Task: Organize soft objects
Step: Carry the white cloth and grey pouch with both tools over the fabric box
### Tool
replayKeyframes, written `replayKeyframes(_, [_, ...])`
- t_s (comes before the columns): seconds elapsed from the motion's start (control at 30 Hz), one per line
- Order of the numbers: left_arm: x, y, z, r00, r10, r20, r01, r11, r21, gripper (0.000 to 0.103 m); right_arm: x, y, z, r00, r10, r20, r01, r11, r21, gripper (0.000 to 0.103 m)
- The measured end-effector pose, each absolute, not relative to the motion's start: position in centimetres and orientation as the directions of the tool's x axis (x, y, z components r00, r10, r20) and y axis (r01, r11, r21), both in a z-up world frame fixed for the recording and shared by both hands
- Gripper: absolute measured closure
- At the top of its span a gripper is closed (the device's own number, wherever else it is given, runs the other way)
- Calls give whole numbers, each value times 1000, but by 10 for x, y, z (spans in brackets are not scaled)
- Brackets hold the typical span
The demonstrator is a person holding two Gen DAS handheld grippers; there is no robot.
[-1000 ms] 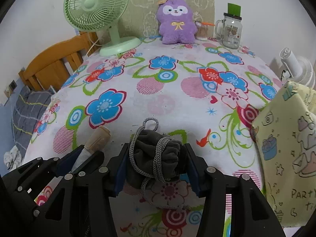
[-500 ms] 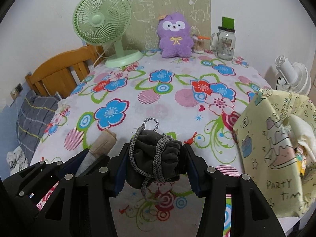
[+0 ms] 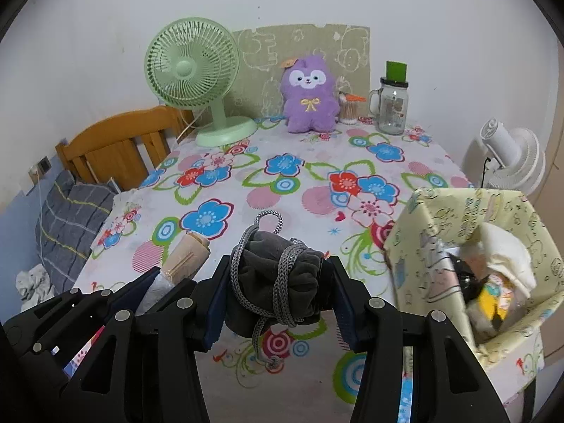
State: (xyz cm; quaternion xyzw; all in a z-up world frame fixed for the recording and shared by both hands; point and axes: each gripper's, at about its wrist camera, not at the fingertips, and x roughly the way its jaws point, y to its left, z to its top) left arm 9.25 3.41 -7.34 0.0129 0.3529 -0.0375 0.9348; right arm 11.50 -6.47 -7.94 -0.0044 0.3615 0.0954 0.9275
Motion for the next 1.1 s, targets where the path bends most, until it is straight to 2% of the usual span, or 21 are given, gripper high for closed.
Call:
replayKeyframes(0.6, [66,-6,-31,792,-86,-604,121,993,17,84,86,-103,-34,774,172,-609,-183,982,45,48])
replayKeyframes(1.1, [66,-46,-22,797,-125,-591,177,984,30,84,80,-141,-22,797,131,-589,-155,988,10,48])
